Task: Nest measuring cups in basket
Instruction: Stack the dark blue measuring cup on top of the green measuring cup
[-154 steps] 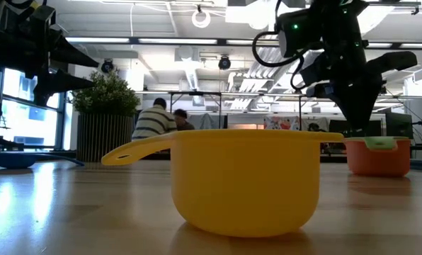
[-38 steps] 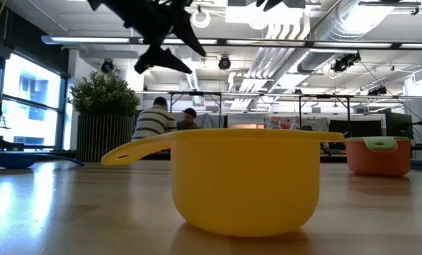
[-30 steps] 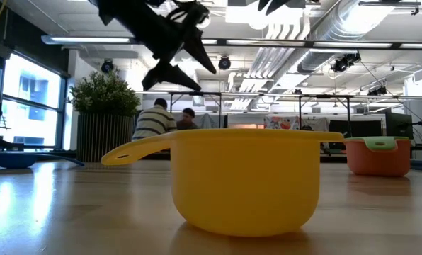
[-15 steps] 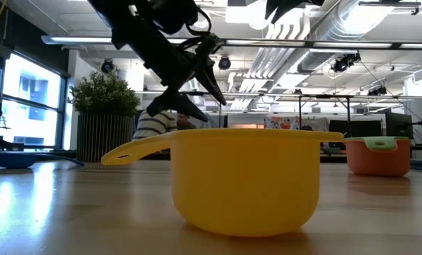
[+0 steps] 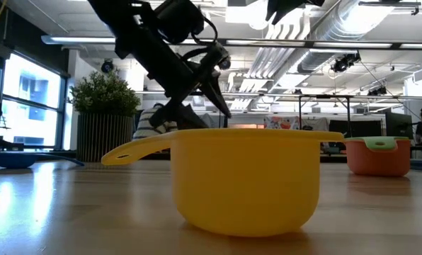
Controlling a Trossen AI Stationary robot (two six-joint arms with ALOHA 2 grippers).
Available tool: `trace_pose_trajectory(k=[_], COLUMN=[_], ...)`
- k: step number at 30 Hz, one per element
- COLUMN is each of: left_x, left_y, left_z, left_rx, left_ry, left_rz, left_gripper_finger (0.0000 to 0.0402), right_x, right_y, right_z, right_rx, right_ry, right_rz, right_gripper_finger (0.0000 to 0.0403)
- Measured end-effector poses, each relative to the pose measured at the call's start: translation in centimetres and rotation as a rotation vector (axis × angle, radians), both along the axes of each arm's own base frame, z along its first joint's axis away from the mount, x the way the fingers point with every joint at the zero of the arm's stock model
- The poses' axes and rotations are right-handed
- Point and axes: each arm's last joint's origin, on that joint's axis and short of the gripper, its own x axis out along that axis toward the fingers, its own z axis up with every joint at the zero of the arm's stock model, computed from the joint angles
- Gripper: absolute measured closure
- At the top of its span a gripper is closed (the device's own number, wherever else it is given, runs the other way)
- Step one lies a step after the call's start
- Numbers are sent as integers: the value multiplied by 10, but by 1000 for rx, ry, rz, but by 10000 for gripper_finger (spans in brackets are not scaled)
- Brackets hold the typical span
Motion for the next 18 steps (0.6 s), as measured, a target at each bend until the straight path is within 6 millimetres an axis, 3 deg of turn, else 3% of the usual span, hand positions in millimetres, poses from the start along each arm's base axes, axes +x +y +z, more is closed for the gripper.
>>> trace_pose_trajectory(k=[18], left_x=[23], left_y=[-10], left_z=[-30], left_rx=[-43], left_ry=[78], left_rz=[-54], left_gripper_finger=[187], right_x=[-1], right_y=[0], right_z=[-1], right_rx=[2], right_ry=[9], right_rz=[1], right_gripper_finger=[318])
